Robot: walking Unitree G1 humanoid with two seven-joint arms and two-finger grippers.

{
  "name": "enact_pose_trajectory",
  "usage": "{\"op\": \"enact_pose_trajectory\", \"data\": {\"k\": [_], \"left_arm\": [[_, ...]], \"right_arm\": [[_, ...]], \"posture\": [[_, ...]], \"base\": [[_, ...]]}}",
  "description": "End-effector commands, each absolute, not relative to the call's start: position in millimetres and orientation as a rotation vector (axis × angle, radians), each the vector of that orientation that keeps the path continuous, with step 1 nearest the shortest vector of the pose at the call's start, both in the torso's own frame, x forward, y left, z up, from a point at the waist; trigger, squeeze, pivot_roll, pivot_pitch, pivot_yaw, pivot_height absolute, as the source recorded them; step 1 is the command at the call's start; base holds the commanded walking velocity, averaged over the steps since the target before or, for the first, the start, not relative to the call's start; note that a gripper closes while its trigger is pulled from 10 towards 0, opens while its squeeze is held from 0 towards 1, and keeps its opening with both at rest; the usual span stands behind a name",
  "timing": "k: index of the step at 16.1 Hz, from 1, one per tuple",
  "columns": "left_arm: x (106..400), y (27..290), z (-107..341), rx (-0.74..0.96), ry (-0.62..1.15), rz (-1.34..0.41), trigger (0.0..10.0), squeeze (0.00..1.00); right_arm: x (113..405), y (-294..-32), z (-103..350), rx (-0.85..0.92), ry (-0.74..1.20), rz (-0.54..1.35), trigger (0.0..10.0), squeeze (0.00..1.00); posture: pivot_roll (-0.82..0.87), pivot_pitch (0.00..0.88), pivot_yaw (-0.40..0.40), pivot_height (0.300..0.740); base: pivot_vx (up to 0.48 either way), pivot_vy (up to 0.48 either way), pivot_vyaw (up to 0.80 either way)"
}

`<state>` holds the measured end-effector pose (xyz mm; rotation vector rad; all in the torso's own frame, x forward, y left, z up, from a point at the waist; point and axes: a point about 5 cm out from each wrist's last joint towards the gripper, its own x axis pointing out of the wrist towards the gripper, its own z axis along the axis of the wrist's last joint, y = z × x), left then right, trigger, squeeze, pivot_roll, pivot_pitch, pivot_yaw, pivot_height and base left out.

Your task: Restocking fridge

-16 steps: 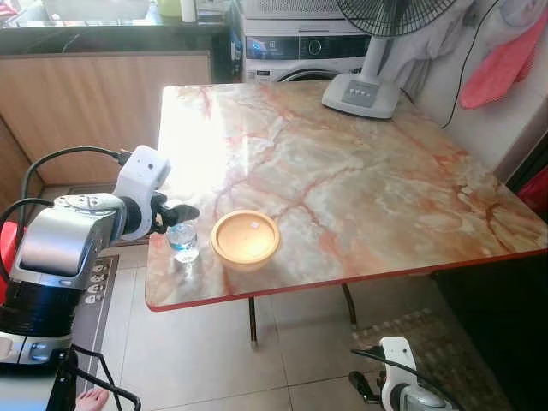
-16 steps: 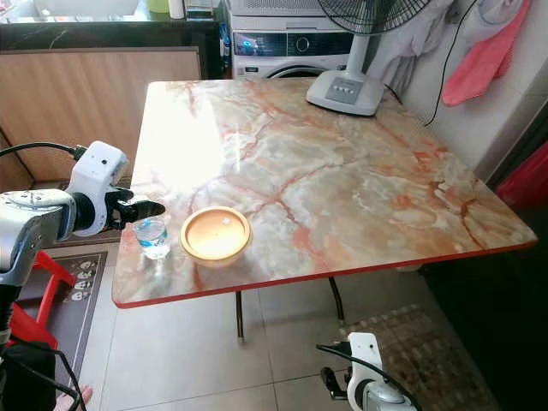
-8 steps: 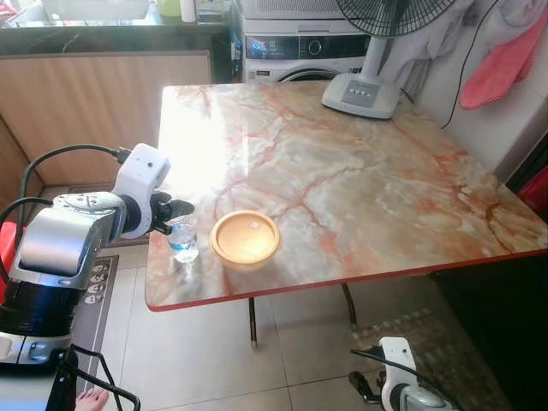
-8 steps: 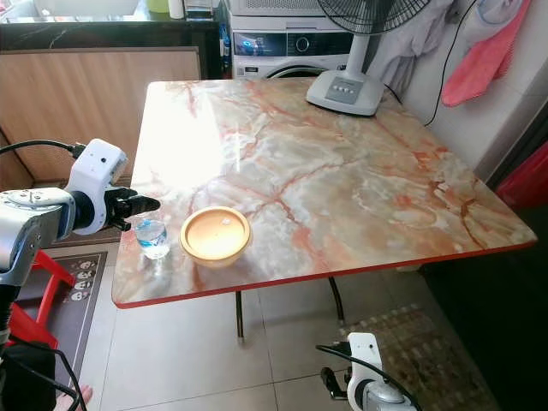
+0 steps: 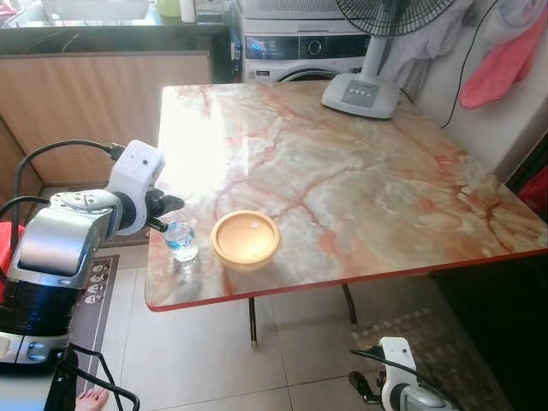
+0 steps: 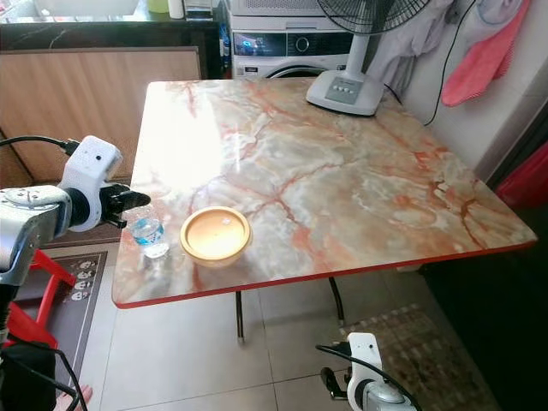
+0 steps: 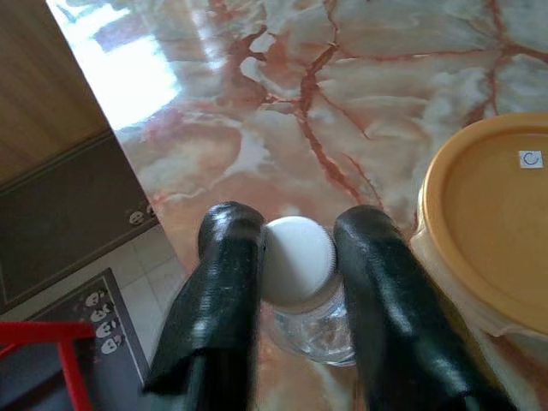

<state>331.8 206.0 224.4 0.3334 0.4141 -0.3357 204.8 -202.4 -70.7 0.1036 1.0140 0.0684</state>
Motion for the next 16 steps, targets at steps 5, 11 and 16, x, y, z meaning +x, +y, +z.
{"op": "enact_pose_trajectory", "data": {"k": [5, 11, 16], "left_arm": [[335.8, 208.8, 228.4, 0.270, 0.395, -0.311, 10.0, 0.00], [335.9, 204.9, 228.7, 0.210, 0.378, -0.340, 10.0, 0.00], [336.0, 198.4, 234.4, 0.100, 0.322, -0.393, 10.0, 0.00]], "right_arm": [[203.1, -204.2, -71.4, 0.101, 1.025, 0.069, 10.0, 0.00], [203.2, -204.2, -71.3, 0.097, 1.026, 0.073, 10.0, 0.00], [203.5, -204.3, -71.1, 0.091, 1.027, 0.080, 10.0, 0.00]], "posture": [[0.18, 0.000, -0.074, 0.740], [0.17, 0.000, -0.075, 0.740], [0.17, 0.000, -0.076, 0.740]], "base": [[0.000, 0.000, 0.00], [0.000, 0.000, 0.00], [0.000, 0.000, 0.00]]}}
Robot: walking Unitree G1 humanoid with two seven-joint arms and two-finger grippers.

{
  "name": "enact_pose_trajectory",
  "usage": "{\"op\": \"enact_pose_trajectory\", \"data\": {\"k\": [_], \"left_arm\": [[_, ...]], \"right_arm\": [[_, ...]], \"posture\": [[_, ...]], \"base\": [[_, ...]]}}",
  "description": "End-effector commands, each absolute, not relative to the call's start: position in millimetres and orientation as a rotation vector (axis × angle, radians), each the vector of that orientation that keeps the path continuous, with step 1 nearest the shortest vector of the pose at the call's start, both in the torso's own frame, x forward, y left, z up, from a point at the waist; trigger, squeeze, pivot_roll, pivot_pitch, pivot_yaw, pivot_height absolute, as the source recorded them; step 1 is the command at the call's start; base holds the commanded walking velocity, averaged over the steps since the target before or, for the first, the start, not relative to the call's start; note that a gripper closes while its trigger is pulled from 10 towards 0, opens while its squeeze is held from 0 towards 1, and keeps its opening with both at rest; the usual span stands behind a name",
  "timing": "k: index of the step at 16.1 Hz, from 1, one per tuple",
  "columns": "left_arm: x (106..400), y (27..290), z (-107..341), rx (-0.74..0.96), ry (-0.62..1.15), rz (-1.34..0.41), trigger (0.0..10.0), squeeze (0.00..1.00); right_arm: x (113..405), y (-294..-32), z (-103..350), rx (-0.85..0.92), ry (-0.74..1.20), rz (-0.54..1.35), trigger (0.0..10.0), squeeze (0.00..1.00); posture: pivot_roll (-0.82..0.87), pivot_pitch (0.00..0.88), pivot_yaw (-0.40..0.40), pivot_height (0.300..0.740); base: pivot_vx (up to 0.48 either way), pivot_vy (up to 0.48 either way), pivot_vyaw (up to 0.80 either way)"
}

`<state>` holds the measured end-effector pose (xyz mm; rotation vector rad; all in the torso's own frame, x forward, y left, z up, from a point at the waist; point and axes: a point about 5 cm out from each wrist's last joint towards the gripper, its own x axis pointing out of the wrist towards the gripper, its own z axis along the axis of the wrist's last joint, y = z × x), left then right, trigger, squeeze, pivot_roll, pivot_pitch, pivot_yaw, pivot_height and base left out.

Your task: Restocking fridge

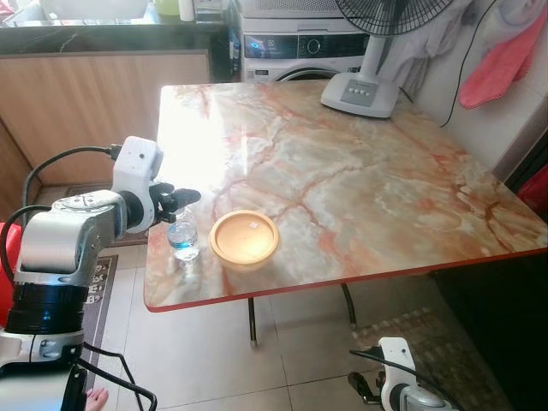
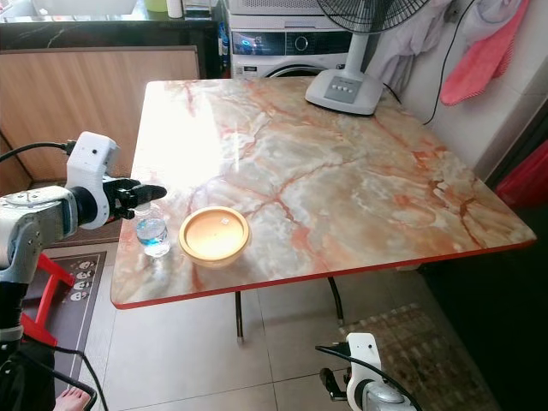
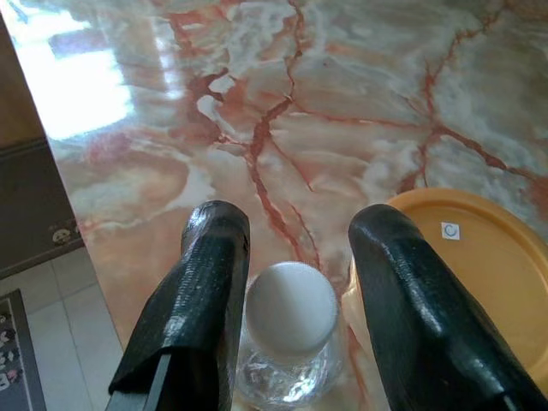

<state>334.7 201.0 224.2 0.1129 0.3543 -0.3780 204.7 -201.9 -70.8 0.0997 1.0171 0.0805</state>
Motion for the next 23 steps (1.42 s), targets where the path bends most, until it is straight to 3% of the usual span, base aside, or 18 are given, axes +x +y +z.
{"op": "enact_pose_trajectory", "data": {"k": [1, 20, 21, 23], "left_arm": [[335.7, 199.7, 233.3, 0.095, 0.333, -0.386, 10.0, 0.00], [331.9, 204.9, 212.9, 0.212, 0.457, -0.333, 10.0, 0.00], [332.6, 205.0, 212.7, 0.211, 0.455, -0.330, 4.9, 0.00], [332.7, 205.1, 213.1, 0.213, 0.452, -0.328, 2.4, 0.00]], "right_arm": [[203.6, -204.4, -71.0, 0.090, 1.027, 0.080, 10.0, 0.00], [203.4, -203.9, -71.1, 0.095, 1.026, 0.082, 10.0, 0.00], [203.5, -203.9, -71.1, 0.095, 1.026, 0.083, 10.0, 0.00], [203.4, -203.9, -71.1, 0.094, 1.026, 0.084, 10.0, 0.00]], "posture": [[0.17, 0.000, -0.076, 0.740], [0.18, 0.000, -0.073, 0.740], [0.17, 0.000, -0.072, 0.740], [0.18, 0.000, -0.072, 0.740]], "base": [[0.000, 0.000, 0.00], [0.000, 0.000, 0.00], [0.000, 0.000, 0.00], [0.000, 0.000, 0.00]]}}
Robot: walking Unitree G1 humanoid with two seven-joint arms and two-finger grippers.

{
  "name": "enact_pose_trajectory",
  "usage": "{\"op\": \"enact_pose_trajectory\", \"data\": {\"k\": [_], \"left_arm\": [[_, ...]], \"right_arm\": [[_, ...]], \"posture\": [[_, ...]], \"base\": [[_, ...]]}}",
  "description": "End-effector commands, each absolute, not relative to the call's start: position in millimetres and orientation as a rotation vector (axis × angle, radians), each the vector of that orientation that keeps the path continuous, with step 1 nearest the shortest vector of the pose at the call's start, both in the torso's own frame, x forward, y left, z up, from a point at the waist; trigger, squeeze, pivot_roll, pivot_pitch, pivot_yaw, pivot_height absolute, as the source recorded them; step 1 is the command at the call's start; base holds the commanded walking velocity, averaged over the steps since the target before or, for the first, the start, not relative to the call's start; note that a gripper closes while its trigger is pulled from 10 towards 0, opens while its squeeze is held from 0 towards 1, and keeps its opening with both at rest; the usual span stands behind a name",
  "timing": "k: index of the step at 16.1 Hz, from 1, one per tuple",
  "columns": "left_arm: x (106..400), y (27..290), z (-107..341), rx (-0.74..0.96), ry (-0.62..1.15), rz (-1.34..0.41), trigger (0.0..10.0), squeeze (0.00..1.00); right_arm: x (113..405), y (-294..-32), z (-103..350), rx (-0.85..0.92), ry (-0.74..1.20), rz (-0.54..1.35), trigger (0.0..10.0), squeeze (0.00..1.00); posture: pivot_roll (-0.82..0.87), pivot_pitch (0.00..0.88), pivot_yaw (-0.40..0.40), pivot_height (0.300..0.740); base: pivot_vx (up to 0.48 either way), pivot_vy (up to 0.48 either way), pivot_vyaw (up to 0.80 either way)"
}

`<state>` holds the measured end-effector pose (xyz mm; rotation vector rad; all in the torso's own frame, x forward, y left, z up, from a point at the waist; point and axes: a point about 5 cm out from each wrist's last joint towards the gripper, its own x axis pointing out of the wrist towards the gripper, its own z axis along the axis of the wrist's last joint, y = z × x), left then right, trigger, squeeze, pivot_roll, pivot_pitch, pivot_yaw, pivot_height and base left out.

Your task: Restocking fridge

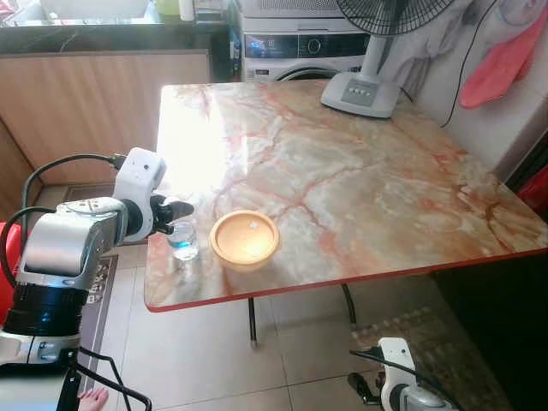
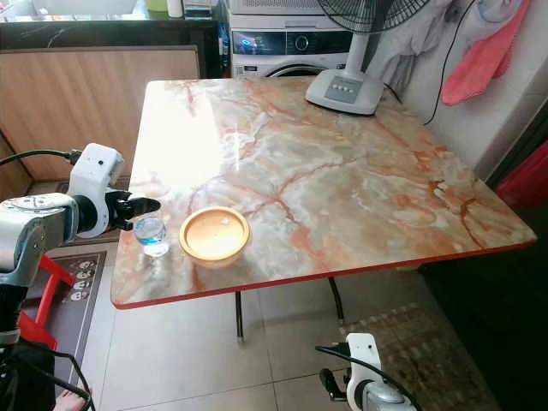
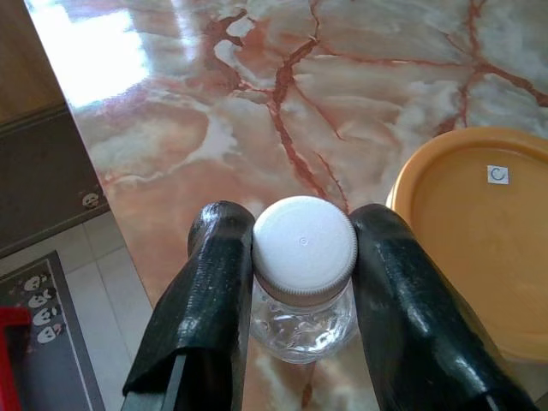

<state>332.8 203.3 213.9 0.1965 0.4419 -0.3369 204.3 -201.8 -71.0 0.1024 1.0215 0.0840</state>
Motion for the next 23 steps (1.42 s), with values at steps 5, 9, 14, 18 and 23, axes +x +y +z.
{"op": "enact_pose_trajectory", "data": {"k": [5, 9, 14, 18, 23], "left_arm": [[333.4, 205.9, 214.0, 0.224, 0.446, -0.320, 0.0, 0.00], [335.0, 208.4, 217.9, 0.234, 0.428, -0.299, 0.0, 0.00], [337.8, 216.0, 224.4, 0.246, 0.395, -0.244, 0.0, 0.00], [332.9, 256.3, 223.9, 0.265, 0.415, -0.078, 0.0, 0.00], [320.6, 311.7, 202.5, 0.238, 0.471, 0.140, 0.0, 0.00]], "right_arm": [[203.5, -203.7, -71.1, 0.093, 1.026, 0.086, 10.0, 0.00], [203.6, -203.4, -71.0, 0.093, 1.026, 0.087, 10.0, 0.00], [203.8, -203.0, -71.0, 0.096, 1.026, 0.089, 10.0, 0.00], [204.9, -202.0, -70.6, 0.095, 1.025, 0.094, 10.0, 0.00], [205.5, -202.6, -70.1, 0.095, 1.026, 0.092, 10.0, 0.00]], "posture": [[0.18, 0.000, -0.073, 0.740], [0.18, 0.000, -0.072, 0.740], [0.18, 0.000, -0.073, 0.740], [0.18, 0.000, -0.071, 0.740], [0.18, 0.000, -0.072, 0.740]], "base": [[0.000, 0.000, 0.00], [0.000, 0.000, 0.00], [0.000, 0.000, 0.00], [0.000, 0.000, 0.00], [0.000, 0.000, 0.00]]}}
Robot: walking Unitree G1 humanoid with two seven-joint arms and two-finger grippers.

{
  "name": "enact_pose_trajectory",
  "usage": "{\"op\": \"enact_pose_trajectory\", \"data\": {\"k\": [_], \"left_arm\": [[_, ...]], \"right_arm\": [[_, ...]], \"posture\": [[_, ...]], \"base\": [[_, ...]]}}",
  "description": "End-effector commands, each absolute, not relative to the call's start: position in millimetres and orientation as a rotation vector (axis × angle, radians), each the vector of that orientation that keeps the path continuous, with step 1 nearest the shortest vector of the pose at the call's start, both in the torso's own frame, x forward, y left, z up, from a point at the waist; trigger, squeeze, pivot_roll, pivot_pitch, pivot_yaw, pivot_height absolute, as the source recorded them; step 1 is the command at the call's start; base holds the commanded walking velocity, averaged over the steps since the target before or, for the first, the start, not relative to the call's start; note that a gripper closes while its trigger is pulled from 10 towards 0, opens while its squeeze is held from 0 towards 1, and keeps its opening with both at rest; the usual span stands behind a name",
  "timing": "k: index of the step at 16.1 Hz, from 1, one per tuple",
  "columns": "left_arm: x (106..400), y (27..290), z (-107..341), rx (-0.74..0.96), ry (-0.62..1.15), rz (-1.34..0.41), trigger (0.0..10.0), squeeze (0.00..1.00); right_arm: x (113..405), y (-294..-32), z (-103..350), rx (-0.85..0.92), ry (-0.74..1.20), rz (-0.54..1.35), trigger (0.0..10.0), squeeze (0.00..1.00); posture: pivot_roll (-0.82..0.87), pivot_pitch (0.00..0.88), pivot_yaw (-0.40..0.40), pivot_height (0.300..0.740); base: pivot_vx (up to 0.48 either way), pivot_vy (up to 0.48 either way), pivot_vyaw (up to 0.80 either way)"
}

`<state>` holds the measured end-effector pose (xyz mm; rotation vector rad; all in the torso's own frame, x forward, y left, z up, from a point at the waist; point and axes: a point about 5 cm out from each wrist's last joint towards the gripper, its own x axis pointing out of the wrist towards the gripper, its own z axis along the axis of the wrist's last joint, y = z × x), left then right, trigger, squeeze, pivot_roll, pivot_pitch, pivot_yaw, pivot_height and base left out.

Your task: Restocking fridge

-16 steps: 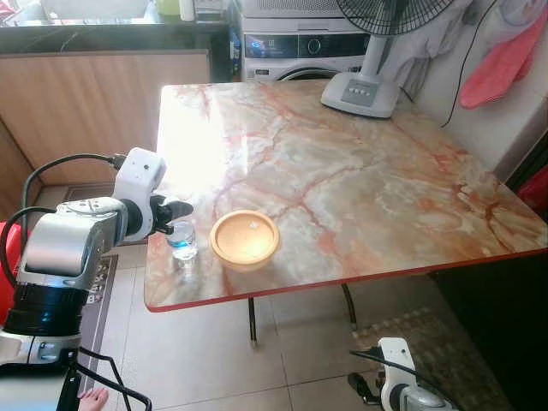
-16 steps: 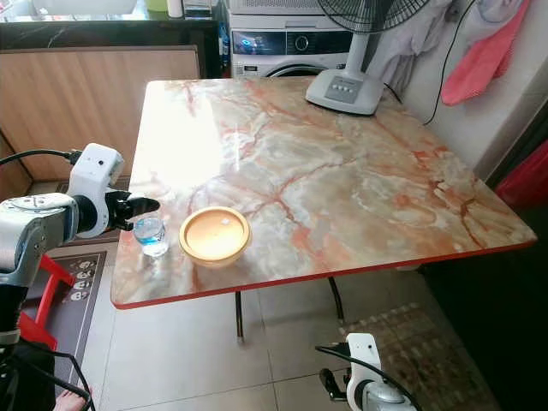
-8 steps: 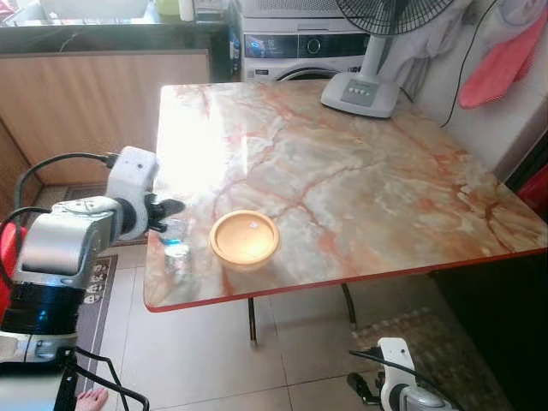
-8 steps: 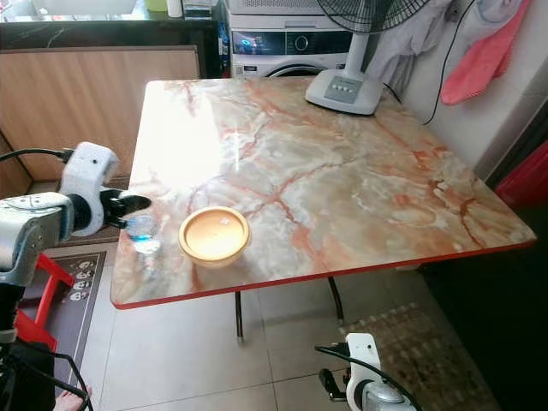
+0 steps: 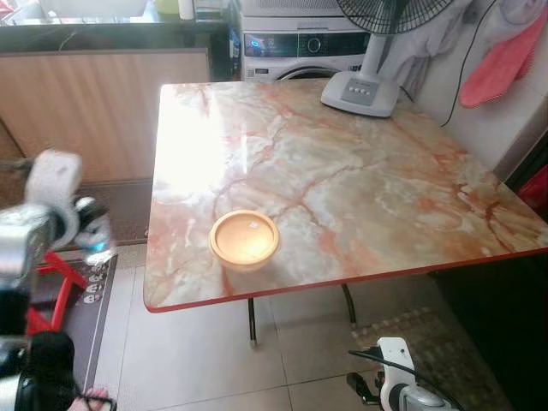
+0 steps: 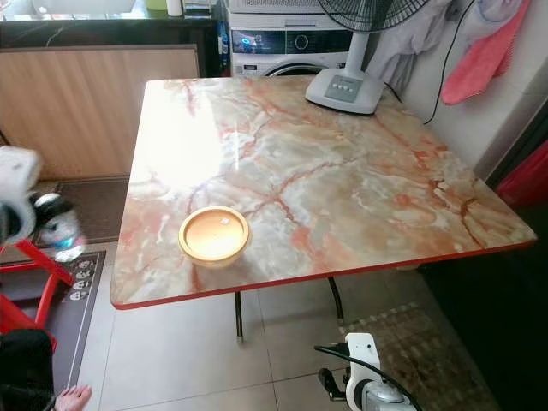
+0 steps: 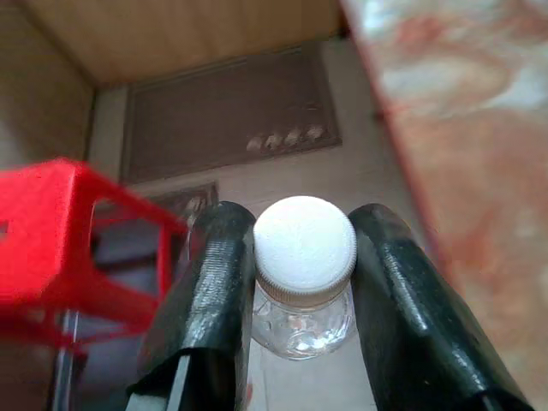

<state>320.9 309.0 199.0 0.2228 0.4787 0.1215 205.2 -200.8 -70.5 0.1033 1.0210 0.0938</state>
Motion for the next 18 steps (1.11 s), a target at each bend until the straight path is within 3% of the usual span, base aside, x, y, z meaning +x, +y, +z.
{"op": "enact_pose_trajectory", "data": {"k": [1, 5, 6, 8, 13, 18], "left_arm": [[313.7, 324.4, 177.4, 0.214, 0.512, 0.178, 0.0, 0.00], [299.7, 335.2, 114.7, 0.167, 0.566, 0.247, 0.2, 0.00], [291.4, 327.3, 82.2, 0.195, 0.583, 0.234, 10.0, 0.00], [272.2, 309.7, 31.9, 0.146, 0.667, 0.241, 10.0, 0.00], [232.0, 267.9, -34.3, 0.039, 0.826, 0.251, 10.0, 0.00], [185.3, 246.3, -72.1, 0.182, 1.034, 0.228, 10.0, 0.00]], "right_arm": [[205.7, -203.0, -69.9, 0.092, 1.028, 0.094, 10.0, 0.00], [206.0, -203.5, -69.6, 0.092, 1.027, 0.098, 10.0, 0.00], [206.0, -203.6, -69.6, 0.090, 1.027, 0.099, 10.0, 0.00], [205.8, -203.6, -69.7, 0.089, 1.026, 0.098, 10.0, 0.00], [204.8, -203.9, -70.2, 0.087, 1.027, 0.099, 10.0, 0.00], [203.7, -204.9, -70.7, 0.096, 1.016, 0.078, 10.0, 0.00]], "posture": [[0.18, 0.000, -0.077, 0.740], [0.18, 0.000, -0.080, 0.740], [0.18, 0.000, -0.079, 0.740], [0.17, 0.000, -0.078, 0.740], [0.14, 0.000, -0.075, 0.740], [0.13, 0.000, -0.075, 0.740]], "base": [[0.000, 0.000, 0.00], [0.000, 0.000, 0.00], [0.000, 0.000, 0.00], [0.000, 0.000, 0.00], [0.000, 0.000, 0.00], [0.000, 0.000, 0.00]]}}
